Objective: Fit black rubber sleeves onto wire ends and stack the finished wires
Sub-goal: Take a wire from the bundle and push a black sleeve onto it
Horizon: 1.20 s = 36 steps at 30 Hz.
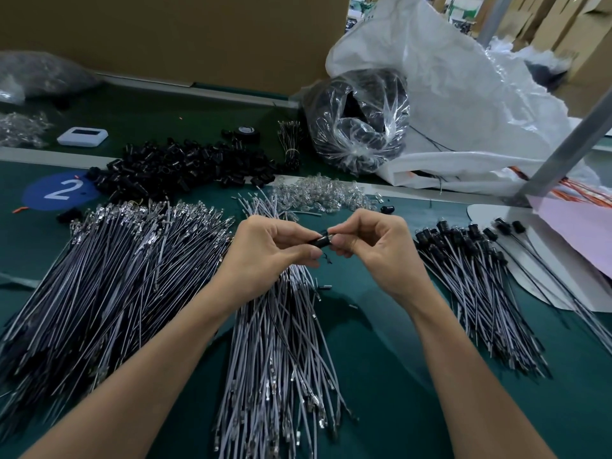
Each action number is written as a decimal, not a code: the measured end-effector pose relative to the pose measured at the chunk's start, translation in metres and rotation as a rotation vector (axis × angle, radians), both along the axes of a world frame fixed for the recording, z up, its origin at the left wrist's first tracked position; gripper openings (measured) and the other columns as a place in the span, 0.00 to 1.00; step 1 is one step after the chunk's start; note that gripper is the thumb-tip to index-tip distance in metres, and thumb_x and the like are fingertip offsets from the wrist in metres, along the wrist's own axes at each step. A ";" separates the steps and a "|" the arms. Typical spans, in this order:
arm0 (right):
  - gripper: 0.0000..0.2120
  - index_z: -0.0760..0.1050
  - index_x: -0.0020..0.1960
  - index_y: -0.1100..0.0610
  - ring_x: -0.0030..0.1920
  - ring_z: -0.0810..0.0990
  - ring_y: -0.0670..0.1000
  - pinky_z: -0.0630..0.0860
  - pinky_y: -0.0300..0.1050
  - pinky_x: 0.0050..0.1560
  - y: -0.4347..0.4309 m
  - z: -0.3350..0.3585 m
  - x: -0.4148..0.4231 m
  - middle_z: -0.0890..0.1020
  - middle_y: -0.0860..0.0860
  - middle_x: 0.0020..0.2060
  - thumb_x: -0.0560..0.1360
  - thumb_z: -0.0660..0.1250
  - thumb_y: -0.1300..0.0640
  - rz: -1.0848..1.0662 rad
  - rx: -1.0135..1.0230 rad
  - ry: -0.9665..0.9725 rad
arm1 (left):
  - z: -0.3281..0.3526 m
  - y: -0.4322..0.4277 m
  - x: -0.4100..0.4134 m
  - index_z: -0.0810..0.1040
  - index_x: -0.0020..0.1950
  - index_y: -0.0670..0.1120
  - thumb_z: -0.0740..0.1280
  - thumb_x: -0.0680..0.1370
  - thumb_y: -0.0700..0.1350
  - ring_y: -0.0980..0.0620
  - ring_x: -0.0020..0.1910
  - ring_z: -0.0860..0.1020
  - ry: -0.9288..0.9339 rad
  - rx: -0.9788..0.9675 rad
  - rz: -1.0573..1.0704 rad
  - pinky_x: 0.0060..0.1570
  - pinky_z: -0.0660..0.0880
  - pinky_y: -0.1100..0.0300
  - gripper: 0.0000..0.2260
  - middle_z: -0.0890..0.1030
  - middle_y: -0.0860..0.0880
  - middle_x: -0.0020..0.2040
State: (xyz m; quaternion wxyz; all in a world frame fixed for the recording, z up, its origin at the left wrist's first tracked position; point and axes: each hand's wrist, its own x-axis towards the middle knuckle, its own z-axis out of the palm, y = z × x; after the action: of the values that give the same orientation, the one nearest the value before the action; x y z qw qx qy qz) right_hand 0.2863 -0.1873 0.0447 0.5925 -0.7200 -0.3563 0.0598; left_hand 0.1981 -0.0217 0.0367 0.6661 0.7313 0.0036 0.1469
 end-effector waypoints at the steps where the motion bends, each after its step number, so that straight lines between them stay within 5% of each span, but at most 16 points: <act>1: 0.10 0.80 0.41 0.58 0.32 0.80 0.45 0.75 0.34 0.37 -0.001 0.000 0.000 0.82 0.46 0.30 0.72 0.71 0.72 0.014 0.004 0.012 | 0.000 0.000 0.000 0.84 0.46 0.45 0.74 0.69 0.31 0.47 0.37 0.86 -0.004 0.008 -0.007 0.41 0.81 0.62 0.10 0.86 0.45 0.39; 13: 0.14 0.79 0.40 0.60 0.30 0.79 0.44 0.76 0.35 0.36 -0.004 0.000 -0.004 0.83 0.48 0.29 0.70 0.67 0.79 0.141 0.052 0.169 | 0.002 -0.002 -0.006 0.83 0.44 0.44 0.74 0.65 0.40 0.49 0.33 0.85 -0.052 0.003 -0.094 0.38 0.80 0.63 0.08 0.85 0.48 0.34; 19: 0.06 0.86 0.43 0.53 0.35 0.82 0.46 0.78 0.37 0.42 -0.004 0.001 -0.006 0.85 0.51 0.36 0.68 0.74 0.61 0.219 0.245 0.256 | 0.008 -0.007 -0.008 0.83 0.46 0.41 0.73 0.67 0.36 0.50 0.37 0.85 -0.118 -0.169 -0.161 0.39 0.81 0.61 0.09 0.86 0.46 0.38; 26: 0.05 0.80 0.48 0.56 0.45 0.82 0.49 0.78 0.41 0.49 0.004 0.009 -0.019 0.84 0.52 0.47 0.73 0.70 0.57 0.254 0.339 0.319 | 0.013 -0.005 -0.008 0.73 0.53 0.40 0.73 0.68 0.40 0.45 0.37 0.85 -0.036 -0.297 -0.147 0.40 0.81 0.58 0.16 0.86 0.41 0.39; 31: 0.14 0.83 0.46 0.55 0.33 0.80 0.43 0.77 0.35 0.34 -0.056 0.048 -0.009 0.83 0.50 0.37 0.80 0.58 0.56 0.168 0.672 0.488 | 0.014 0.005 -0.006 0.75 0.58 0.44 0.69 0.72 0.54 0.45 0.38 0.85 -0.052 -0.280 0.002 0.42 0.81 0.57 0.20 0.86 0.44 0.43; 36: 0.10 0.83 0.49 0.48 0.28 0.72 0.39 0.71 0.29 0.29 -0.152 0.093 0.028 0.77 0.42 0.30 0.76 0.65 0.45 -0.222 0.254 0.258 | 0.012 0.012 -0.003 0.77 0.55 0.44 0.67 0.74 0.55 0.48 0.34 0.84 -0.098 -0.313 0.193 0.39 0.79 0.61 0.17 0.86 0.45 0.40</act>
State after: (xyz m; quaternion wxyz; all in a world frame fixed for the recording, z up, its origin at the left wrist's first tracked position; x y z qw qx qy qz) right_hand 0.3144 -0.3391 0.1377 0.7223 -0.6607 -0.2005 0.0403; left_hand 0.1951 -0.0098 0.0490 0.7539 0.6070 0.0640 0.2431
